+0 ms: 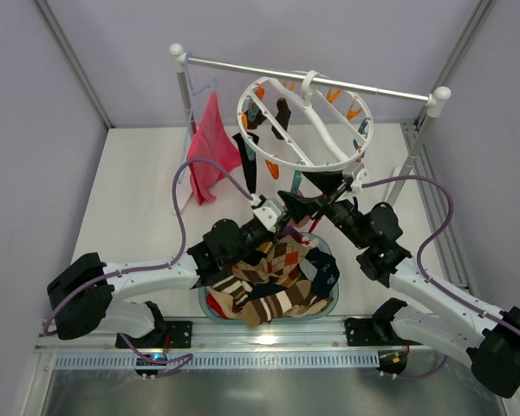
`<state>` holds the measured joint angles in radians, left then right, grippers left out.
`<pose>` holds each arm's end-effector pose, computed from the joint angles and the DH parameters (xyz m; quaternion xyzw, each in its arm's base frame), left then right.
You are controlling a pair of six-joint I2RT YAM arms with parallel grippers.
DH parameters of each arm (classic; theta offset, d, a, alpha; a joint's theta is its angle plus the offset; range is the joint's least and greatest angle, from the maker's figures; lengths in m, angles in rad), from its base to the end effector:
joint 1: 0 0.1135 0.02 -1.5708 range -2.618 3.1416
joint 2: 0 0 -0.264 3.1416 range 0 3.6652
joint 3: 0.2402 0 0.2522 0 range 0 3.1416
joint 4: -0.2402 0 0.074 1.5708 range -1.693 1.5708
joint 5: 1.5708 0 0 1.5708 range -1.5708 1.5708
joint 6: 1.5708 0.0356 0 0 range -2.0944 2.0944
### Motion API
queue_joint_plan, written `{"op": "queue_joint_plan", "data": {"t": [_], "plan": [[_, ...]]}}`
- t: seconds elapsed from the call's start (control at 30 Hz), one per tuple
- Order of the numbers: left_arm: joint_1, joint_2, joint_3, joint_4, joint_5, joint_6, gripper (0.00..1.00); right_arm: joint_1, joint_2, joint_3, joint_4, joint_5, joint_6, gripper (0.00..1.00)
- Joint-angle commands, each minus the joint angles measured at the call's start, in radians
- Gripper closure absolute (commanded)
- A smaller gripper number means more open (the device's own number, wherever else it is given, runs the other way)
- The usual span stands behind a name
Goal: Remove the socks clipped to the hanger
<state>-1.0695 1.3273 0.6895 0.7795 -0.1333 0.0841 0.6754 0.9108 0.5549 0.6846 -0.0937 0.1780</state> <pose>0.1469 -0.2582 0.2875 0.3144 0.5755 -0.3181 0.6847 0.1636 0.1353 0.3283 -0.1800 0.5540 0.3610 0.7283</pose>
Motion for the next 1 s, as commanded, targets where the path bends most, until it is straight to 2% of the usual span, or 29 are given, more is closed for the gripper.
{"op": "queue_joint_plan", "data": {"t": [0.0,0.37,0.57,0.87,0.93,0.97], "plan": [[0.005,-0.01,0.016,0.003,0.021,-0.01,1.0,-0.034,0.023,0.072,0.087,-0.115,0.051,0.08],[0.006,-0.008,0.013,0.009,0.023,-0.012,1.0,-0.114,0.117,0.128,0.092,-0.225,0.138,0.09],[0.006,-0.007,0.012,0.009,0.02,-0.01,1.0,-0.122,0.152,0.148,0.128,-0.29,0.175,0.15],[0.008,-0.007,0.01,0.01,0.018,-0.01,1.0,-0.128,0.177,0.155,0.168,-0.376,0.232,0.42],[0.008,-0.007,0.008,0.012,0.02,-0.01,1.0,-0.128,0.169,0.154,0.164,-0.371,0.232,0.61],[0.008,-0.007,0.01,0.012,0.021,-0.01,1.0,-0.126,0.168,0.151,0.162,-0.365,0.229,0.67]]}}
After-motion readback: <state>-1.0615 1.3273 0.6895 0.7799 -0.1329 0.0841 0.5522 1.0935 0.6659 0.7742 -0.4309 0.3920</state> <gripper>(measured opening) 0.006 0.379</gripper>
